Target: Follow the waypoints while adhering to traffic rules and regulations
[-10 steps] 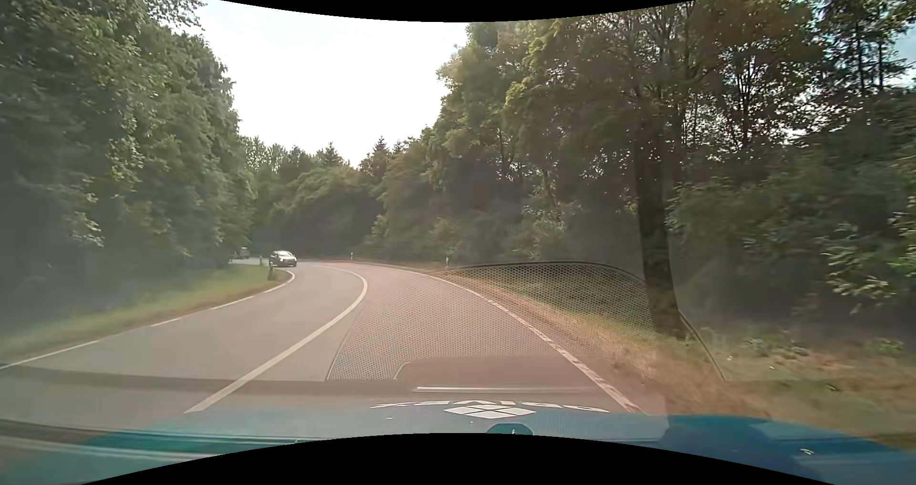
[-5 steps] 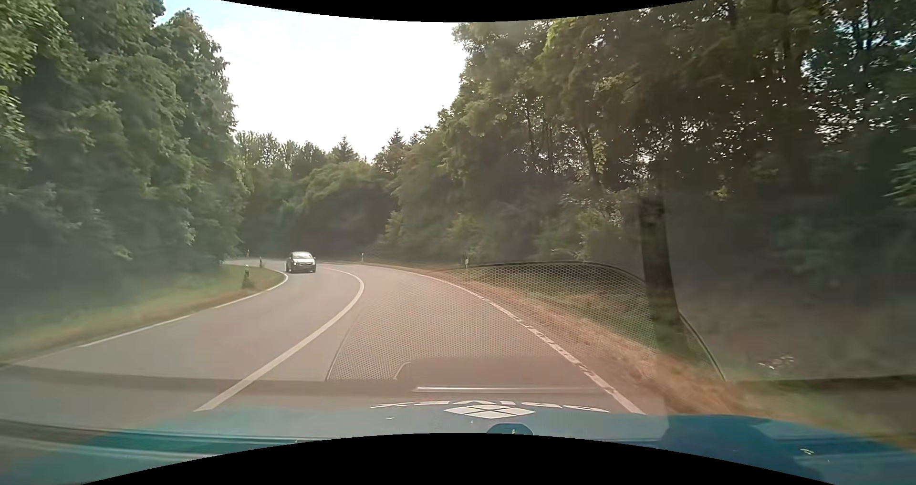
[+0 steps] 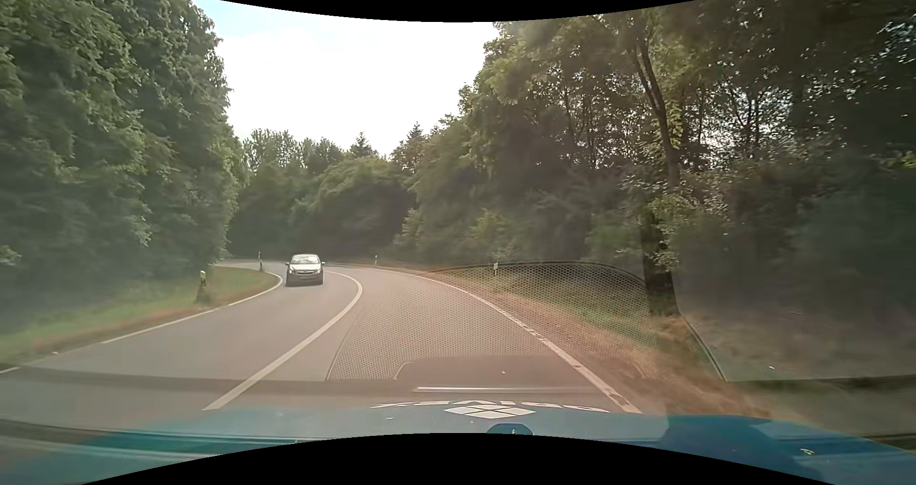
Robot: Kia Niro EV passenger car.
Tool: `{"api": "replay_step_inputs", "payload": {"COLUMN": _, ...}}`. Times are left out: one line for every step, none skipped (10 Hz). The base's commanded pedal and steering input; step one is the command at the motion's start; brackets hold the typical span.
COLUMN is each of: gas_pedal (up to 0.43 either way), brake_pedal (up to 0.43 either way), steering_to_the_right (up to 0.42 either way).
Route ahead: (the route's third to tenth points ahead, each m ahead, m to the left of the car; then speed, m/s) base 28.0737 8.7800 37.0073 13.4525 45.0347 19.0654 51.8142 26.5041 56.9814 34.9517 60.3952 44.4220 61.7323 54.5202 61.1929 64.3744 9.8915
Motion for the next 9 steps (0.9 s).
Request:
{"api": "replay_step_inputs", "payload": {"gas_pedal": 0.157, "brake_pedal": 0.000, "steering_to_the_right": -0.055}}
{"api": "replay_step_inputs", "payload": {"gas_pedal": 0.157, "brake_pedal": 0.000, "steering_to_the_right": -0.056}}
{"api": "replay_step_inputs", "payload": {"gas_pedal": 0.157, "brake_pedal": 0.000, "steering_to_the_right": -0.057}}
{"api": "replay_step_inputs", "payload": {"gas_pedal": 0.157, "brake_pedal": 0.000, "steering_to_the_right": -0.058}}
{"api": "replay_step_inputs", "payload": {"gas_pedal": 0.157, "brake_pedal": 0.000, "steering_to_the_right": -0.059}}
{"api": "replay_step_inputs", "payload": {"gas_pedal": 0.157, "brake_pedal": 0.000, "steering_to_the_right": -0.059}}
{"api": "replay_step_inputs", "payload": {"gas_pedal": 0.157, "brake_pedal": 0.000, "steering_to_the_right": -0.059}}
{"api": "replay_step_inputs", "payload": {"gas_pedal": 0.157, "brake_pedal": 0.000, "steering_to_the_right": -0.059}}
{"api": "replay_step_inputs", "payload": {"gas_pedal": 0.157, "brake_pedal": 0.000, "steering_to_the_right": -0.059}}
